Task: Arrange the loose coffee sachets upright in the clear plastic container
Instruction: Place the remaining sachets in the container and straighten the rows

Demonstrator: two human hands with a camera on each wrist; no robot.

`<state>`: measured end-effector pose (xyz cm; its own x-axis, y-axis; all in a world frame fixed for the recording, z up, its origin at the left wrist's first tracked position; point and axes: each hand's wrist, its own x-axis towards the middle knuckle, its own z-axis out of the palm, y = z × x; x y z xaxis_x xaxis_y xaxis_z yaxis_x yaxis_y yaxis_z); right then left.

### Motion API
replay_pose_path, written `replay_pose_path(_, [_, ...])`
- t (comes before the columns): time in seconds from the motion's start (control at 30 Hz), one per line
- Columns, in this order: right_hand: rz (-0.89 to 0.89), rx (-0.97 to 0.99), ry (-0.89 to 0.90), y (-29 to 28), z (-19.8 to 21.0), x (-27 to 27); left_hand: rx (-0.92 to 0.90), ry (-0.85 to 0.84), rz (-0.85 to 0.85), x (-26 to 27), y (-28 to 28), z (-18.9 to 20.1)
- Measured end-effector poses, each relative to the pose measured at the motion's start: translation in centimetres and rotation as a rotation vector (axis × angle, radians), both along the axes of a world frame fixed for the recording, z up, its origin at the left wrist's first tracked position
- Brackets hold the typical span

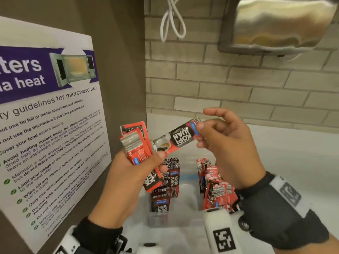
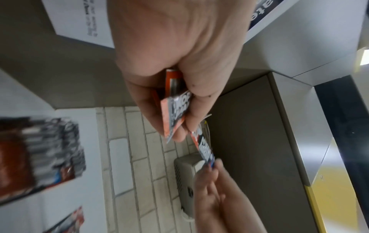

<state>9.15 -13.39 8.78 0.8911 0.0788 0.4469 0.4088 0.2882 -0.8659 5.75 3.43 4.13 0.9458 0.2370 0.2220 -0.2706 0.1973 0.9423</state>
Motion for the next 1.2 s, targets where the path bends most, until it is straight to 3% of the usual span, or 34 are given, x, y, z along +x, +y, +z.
replay_pose_path(0.1, [0.050,0.072,0.035,0.5,0.6,0.3,-0.008,0.043,-0.054,-0.2,-0.9,-0.5])
replay_pose_path(0.23, [0.021,-0.053,0.003,0.4,0.9,0.2,0.045,0.076,-0.164,-0.7,-1.4,-0.6])
replay_pose_path(0.37, [-0.145,-0.137,-0.011,-1.5,1.9,1.1,0.004,0.048,-0.068,-0.4,0.7,-0.6])
replay_pose_path(0.57, [-0.269,-0.759,0.094,-1.6,-2.9,2.5,-0.232,-0.039,0.038,-0.8,3.4,0.3])
replay_pose_path(0.63, [-0.233,-0.849,0.184,-1.1,-5.0,3.0,-0.263,-0.053,0.026,-1.1,3.6,0.3])
replay_pose_path(0.9, [-0.214,-1.027,0.202,1.3,-7.4,4.6,-0.315,-0.086,-0.007,-1.7,3.6,-0.1])
replay_pose_path(1.2, [-0.205,-1.054,0.198,1.9,-8.1,4.6,-0.299,-0.066,-0.011,-1.6,3.4,-0.7])
